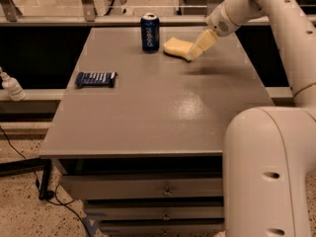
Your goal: Move sponge near pepsi can
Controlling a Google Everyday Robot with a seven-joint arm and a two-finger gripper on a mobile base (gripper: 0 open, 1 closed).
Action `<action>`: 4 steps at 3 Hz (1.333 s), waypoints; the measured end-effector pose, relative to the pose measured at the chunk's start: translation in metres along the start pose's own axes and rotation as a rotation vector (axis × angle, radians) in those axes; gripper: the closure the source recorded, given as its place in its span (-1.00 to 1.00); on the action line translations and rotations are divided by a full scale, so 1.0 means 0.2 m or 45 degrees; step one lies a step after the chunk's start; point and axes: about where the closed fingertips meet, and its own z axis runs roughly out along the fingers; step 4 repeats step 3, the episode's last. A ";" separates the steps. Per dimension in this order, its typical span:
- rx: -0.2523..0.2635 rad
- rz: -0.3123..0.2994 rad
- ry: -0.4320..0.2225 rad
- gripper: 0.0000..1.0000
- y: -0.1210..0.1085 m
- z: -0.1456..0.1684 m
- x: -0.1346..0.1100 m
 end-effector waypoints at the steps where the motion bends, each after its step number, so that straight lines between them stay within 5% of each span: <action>1: -0.002 0.039 -0.126 -1.00 0.05 -0.19 0.11; 2: 0.022 0.043 -0.248 -1.00 0.12 -0.39 0.26; 4: 0.036 0.061 -0.256 -1.00 0.13 -0.46 0.38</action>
Offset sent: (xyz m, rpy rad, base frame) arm -0.1424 -0.1392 0.0236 0.2936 -0.1814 -0.0035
